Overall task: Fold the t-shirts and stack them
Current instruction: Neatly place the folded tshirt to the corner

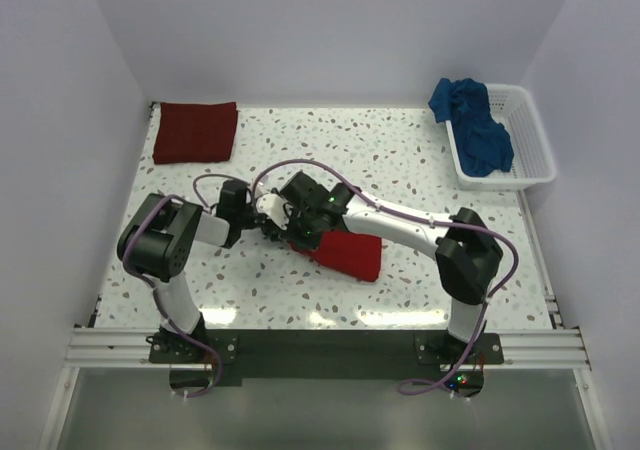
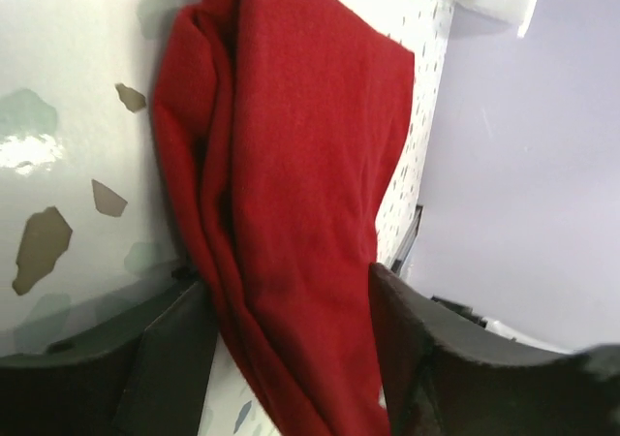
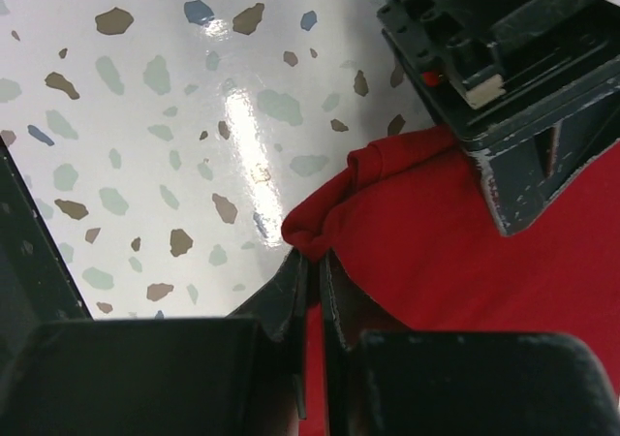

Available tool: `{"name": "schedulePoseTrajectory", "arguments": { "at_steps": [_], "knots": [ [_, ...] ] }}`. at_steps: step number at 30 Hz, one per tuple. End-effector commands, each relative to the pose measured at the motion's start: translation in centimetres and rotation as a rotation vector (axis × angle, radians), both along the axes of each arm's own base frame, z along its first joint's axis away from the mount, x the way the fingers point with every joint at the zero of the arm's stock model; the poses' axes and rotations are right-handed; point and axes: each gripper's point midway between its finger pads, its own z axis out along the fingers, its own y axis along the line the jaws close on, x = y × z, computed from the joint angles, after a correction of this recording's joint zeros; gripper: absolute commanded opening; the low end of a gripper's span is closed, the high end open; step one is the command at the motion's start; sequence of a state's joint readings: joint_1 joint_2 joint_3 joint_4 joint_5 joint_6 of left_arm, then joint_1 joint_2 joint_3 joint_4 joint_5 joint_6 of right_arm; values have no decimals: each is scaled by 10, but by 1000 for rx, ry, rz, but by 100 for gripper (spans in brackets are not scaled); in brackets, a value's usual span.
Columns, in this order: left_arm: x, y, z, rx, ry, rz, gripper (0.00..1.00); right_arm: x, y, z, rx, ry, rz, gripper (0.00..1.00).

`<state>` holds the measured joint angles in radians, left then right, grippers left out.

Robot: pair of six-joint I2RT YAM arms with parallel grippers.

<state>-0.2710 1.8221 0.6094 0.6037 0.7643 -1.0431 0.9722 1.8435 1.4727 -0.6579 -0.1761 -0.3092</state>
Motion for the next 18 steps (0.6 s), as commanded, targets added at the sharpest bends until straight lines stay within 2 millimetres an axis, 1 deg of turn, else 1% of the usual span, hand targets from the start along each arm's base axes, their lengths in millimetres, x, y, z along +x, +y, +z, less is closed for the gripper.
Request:
{"name": "schedulePoseTrajectory", "arguments": {
  "at_steps": [1,2,3,4,5,6,7,8,9,10,11,12,13,14,15,16,17,18],
  "knots": [
    [16,-2,5,21,-9,28,57,1,29,22,105,-13,9,0],
    [18,-2,6,34,-27,21,52,1,30,24,111,-13,9,0],
    [23,-2,13,42,-55,22,42,-1,32,24,115,-8,8,0],
    [24,1,9,71,-42,28,40,-1,34,26,128,-4,7,0],
    [26,3,9,102,-83,12,38,-2,35,31,144,1,-1,0],
    [35,3,16,126,-119,8,35,-4,35,34,153,7,-3,0],
    [34,8,7,181,-91,10,32,-5,38,37,175,13,-1,0],
    [43,8,12,211,-150,-13,28,-7,38,38,184,19,-7,0],
    [45,10,11,232,-163,-20,25,-7,38,41,192,18,-9,0],
    [45,13,8,261,-157,-23,19,-7,39,42,199,20,-14,0],
    [47,14,9,279,-184,-39,12,-7,38,42,199,23,-25,0],
    [53,13,14,286,-202,-46,0,-6,37,44,202,24,-33,0],
    [50,14,12,300,-184,-59,0,-5,36,45,205,24,-39,5],
    [54,13,15,307,-205,-73,0,-4,35,46,212,33,-57,11],
    [55,13,19,312,-220,-81,0,2,33,48,223,35,-81,16],
    [54,16,17,334,-210,-87,0,4,32,52,239,36,-95,36],
    [62,18,26,364,-262,-99,0,8,30,57,251,43,-119,48],
    [65,20,27,390,-276,-102,0,14,25,60,259,49,-137,54]
  ]
}}
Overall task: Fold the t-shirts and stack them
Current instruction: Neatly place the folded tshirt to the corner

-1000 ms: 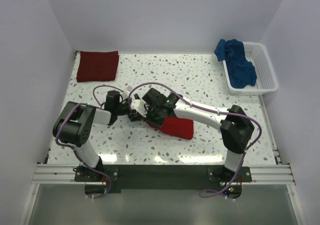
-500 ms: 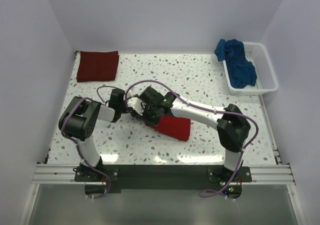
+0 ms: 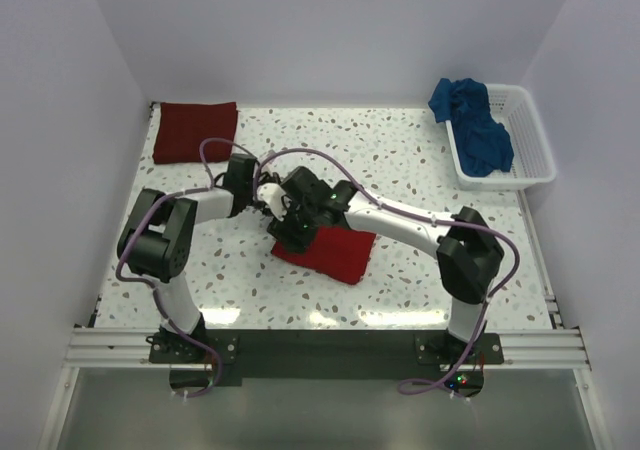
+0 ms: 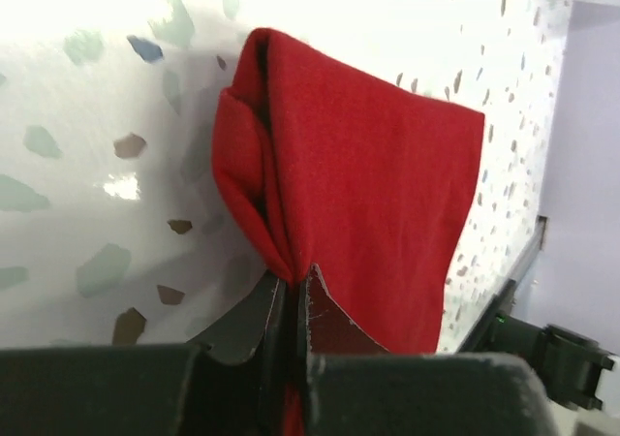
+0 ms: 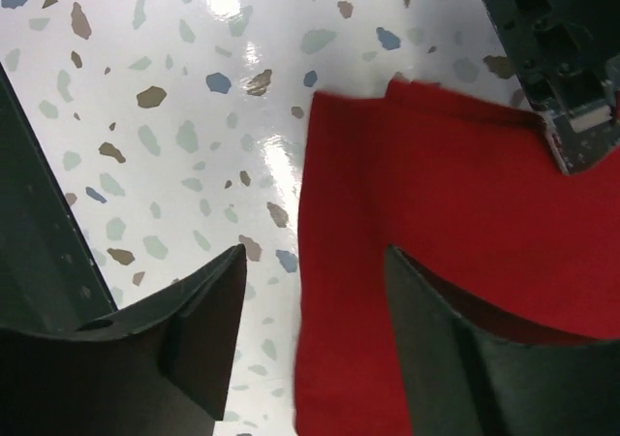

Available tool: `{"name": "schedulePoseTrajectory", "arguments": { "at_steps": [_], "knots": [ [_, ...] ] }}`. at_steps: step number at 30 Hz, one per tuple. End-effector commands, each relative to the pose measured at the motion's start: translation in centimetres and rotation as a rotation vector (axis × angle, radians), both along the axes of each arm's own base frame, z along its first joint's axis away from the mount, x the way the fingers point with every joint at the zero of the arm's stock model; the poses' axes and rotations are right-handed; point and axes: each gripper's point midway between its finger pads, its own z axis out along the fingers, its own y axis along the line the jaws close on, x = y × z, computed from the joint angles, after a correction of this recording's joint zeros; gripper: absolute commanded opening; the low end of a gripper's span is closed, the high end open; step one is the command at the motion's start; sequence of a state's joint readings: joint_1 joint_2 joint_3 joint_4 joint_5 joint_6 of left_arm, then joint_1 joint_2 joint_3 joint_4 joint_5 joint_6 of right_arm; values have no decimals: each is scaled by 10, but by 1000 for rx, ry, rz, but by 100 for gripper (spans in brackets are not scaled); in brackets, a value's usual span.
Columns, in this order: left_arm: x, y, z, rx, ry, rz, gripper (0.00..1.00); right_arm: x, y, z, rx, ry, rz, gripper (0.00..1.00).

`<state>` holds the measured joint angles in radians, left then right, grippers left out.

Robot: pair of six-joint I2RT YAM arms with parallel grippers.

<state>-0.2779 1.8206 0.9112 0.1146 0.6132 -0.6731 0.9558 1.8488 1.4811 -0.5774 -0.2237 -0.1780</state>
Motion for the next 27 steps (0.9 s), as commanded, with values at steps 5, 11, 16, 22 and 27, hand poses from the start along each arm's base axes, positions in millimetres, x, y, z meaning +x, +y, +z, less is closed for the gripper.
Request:
{"name": "schedulePoseTrajectory", "arguments": {
  "at_steps": [5,11,16,22,27],
  "knots": [
    [53,37,36,368,-230,-60,0,27,-25,73,175,-37,-118,84],
    [109,63,78,589,-419,-32,0,56,-79,90,151,-100,-242,96],
    [154,81,111,732,-525,27,0,73,-114,89,115,-138,-316,99],
    [205,103,140,833,-621,101,0,77,-128,86,93,-162,-342,99],
    [242,129,171,896,-708,167,0,77,-132,80,79,-162,-348,99]
  ]
}}
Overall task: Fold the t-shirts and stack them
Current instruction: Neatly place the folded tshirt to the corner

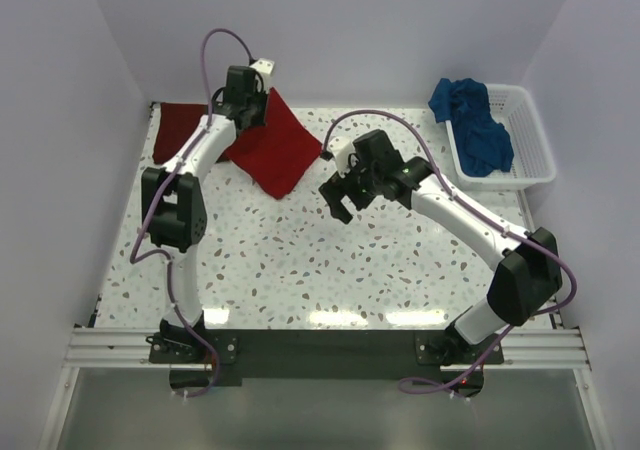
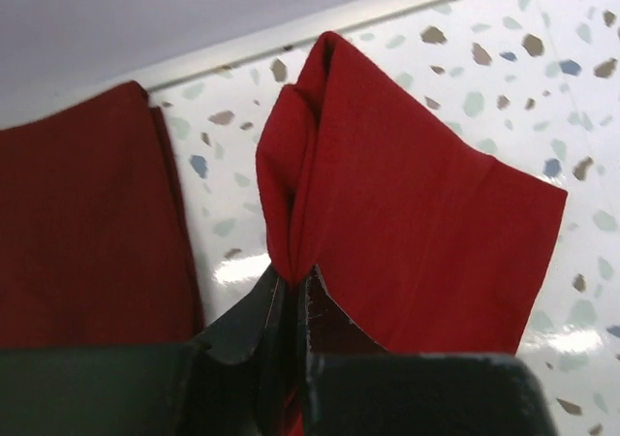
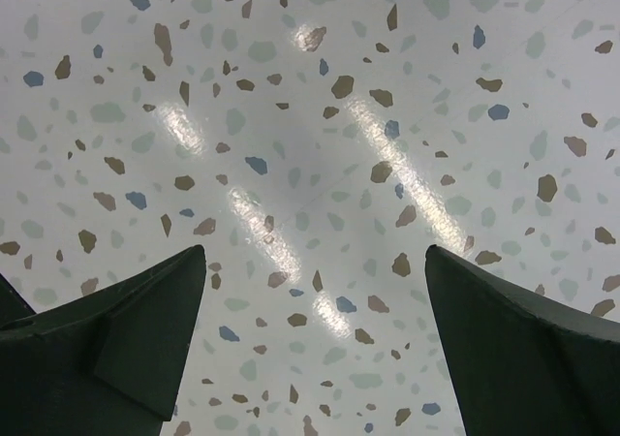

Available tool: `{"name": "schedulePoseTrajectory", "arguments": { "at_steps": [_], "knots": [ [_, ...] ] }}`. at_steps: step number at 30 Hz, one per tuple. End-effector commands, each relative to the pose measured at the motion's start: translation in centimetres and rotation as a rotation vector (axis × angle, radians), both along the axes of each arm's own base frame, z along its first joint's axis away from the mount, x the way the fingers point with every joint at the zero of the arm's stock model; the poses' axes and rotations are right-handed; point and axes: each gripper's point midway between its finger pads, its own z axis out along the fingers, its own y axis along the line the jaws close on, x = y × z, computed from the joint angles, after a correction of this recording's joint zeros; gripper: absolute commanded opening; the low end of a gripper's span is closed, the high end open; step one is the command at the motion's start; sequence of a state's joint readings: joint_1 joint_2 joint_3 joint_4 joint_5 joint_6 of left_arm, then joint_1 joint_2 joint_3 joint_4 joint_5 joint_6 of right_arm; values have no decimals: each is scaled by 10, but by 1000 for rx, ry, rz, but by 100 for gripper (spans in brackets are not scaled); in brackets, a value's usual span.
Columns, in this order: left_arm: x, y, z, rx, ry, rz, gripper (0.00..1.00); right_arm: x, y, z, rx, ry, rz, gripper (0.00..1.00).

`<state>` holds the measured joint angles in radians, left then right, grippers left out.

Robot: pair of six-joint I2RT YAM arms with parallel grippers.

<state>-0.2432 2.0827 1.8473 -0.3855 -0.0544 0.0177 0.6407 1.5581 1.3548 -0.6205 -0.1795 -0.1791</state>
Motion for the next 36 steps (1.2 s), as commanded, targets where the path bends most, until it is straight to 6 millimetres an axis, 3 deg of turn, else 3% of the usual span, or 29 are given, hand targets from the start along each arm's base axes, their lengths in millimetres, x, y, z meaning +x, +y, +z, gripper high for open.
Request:
{"name": "schedulePoseTrajectory", "arguments": {
  "at_steps": [1,5,13,23,36],
  "knots": [
    [33,34,55,79,-163,55,0,1,-6,15,12,-55,-6,99],
    [48,53,79,123,-218,78,0,-1,-7,9,7,-44,-1,99],
    [49,70,104,196,-273,100,0,-1,-5,9,16,-37,3,99],
    [44,91,122,240,-304,89,0,-3,-4,9,21,-33,4,99],
    [30,95,129,293,-293,20,0,0,-2,8,15,-16,-1,99]
  ]
}}
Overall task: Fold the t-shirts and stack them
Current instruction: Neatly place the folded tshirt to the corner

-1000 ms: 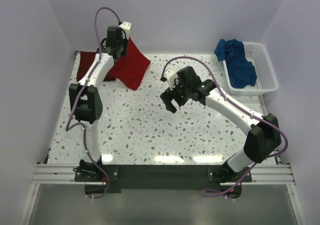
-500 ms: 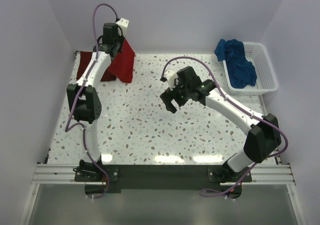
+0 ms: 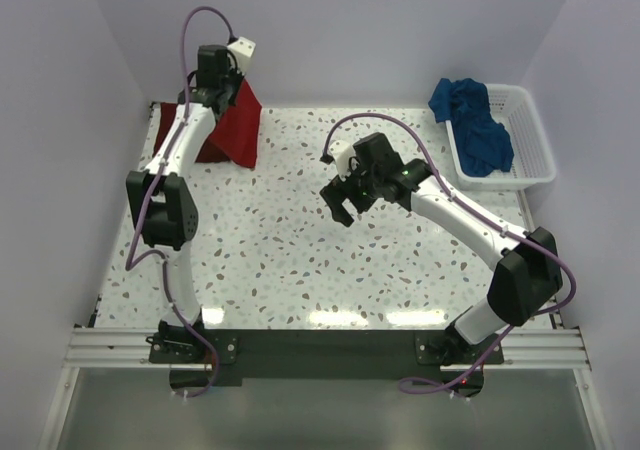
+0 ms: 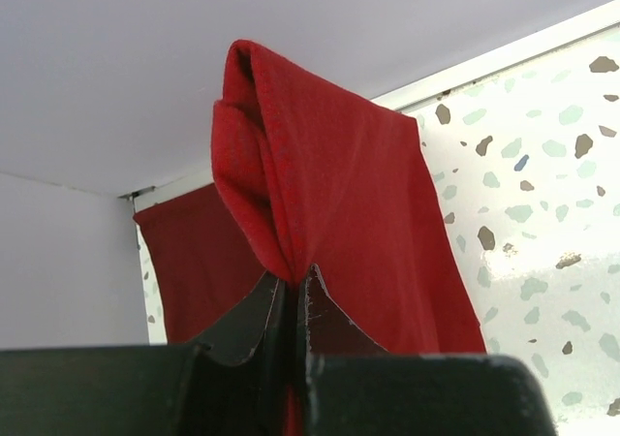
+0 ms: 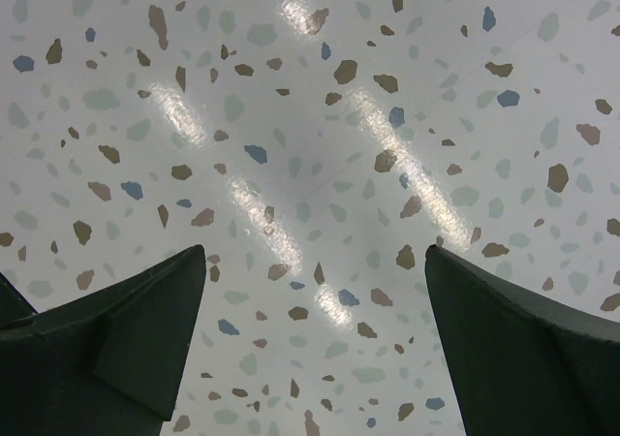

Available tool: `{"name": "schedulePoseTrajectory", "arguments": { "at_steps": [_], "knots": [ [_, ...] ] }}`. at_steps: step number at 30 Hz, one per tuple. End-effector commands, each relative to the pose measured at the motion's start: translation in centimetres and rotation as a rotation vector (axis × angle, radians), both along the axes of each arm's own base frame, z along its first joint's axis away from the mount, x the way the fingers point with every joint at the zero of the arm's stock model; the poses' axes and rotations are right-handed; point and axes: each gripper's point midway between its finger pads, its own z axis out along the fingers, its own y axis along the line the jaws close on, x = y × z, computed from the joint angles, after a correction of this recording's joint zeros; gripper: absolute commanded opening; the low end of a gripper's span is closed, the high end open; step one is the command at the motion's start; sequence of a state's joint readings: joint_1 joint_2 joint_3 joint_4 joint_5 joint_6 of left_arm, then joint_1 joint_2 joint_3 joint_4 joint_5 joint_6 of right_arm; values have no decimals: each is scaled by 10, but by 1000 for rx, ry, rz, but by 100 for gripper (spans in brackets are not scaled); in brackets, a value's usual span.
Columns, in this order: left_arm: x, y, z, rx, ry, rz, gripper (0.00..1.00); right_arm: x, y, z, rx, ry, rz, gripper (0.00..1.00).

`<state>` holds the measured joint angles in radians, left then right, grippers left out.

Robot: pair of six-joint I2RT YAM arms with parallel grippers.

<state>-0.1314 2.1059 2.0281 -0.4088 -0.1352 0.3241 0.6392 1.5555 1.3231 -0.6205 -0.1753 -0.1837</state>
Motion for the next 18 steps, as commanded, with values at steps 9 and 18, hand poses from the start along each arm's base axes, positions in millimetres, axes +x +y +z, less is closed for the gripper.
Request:
{"name": "schedulePoseTrajectory", "arguments": {
  "at_steps": [9,18],
  "knots": [
    [-13,11,75,27,-143,-27,0,5,3,17,27,-32,-1,99],
    [-16,12,83,28,-154,-28,0,7,4,17,23,-28,2,99]
  ]
}}
